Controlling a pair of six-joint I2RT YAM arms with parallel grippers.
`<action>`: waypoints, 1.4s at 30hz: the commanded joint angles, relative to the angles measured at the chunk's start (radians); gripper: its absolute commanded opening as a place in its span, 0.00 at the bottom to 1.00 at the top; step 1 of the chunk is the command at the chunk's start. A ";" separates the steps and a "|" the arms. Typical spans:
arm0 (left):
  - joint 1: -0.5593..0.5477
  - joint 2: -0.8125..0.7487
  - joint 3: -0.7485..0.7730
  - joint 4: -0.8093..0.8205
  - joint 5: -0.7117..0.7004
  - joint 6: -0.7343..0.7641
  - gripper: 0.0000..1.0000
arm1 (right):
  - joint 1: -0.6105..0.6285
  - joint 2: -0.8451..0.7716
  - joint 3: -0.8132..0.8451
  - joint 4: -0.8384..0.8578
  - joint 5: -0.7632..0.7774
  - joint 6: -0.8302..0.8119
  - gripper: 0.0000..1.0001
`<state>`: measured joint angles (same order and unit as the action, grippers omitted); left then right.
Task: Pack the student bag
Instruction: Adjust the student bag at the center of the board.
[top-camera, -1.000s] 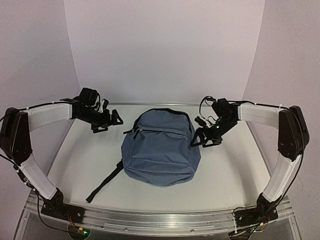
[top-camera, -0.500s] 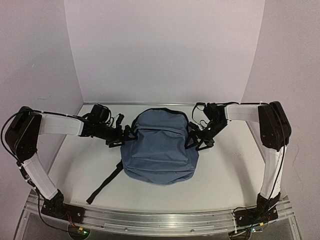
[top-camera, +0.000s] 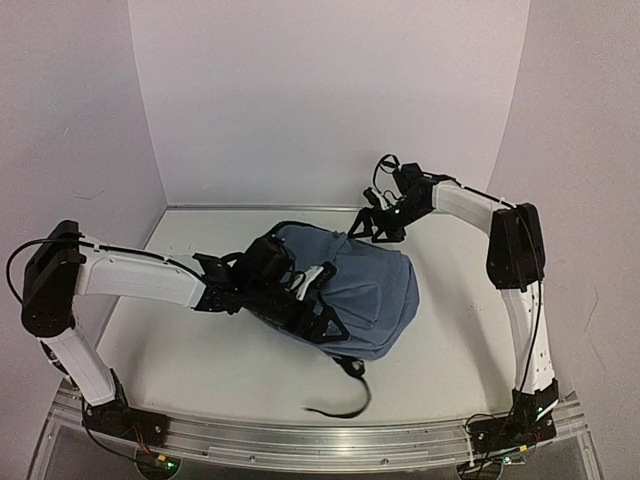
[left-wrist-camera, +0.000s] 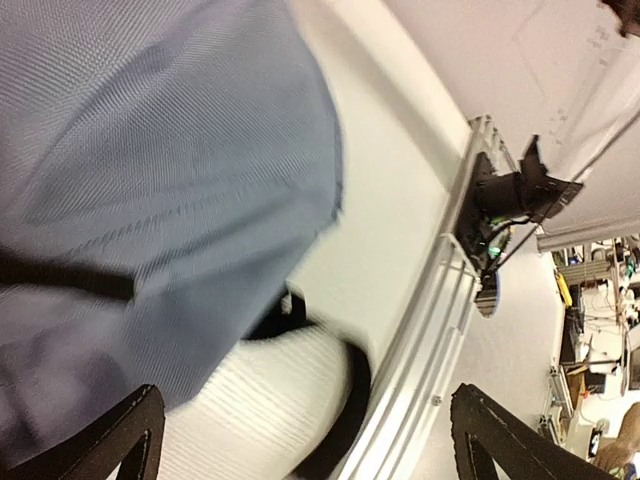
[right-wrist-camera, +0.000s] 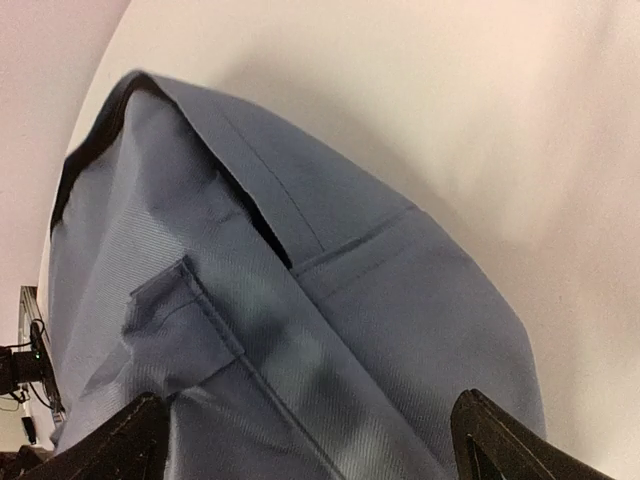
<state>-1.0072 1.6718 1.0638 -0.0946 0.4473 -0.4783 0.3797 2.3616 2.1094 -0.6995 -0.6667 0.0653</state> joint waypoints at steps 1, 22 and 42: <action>0.112 -0.133 0.065 -0.089 -0.088 0.019 1.00 | -0.023 -0.139 -0.030 0.012 0.053 -0.012 0.98; 0.585 0.294 0.598 -0.376 -0.127 0.132 1.00 | 0.231 -0.673 -0.924 -0.127 -0.040 -0.427 0.98; 0.238 -0.011 0.042 -0.328 -0.010 0.149 0.93 | 0.047 -0.290 -0.446 -0.041 0.374 -0.349 0.98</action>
<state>-0.6105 1.7672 1.1492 -0.4236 0.3870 -0.2991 0.4619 1.9909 1.4885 -0.8240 -0.3889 -0.3359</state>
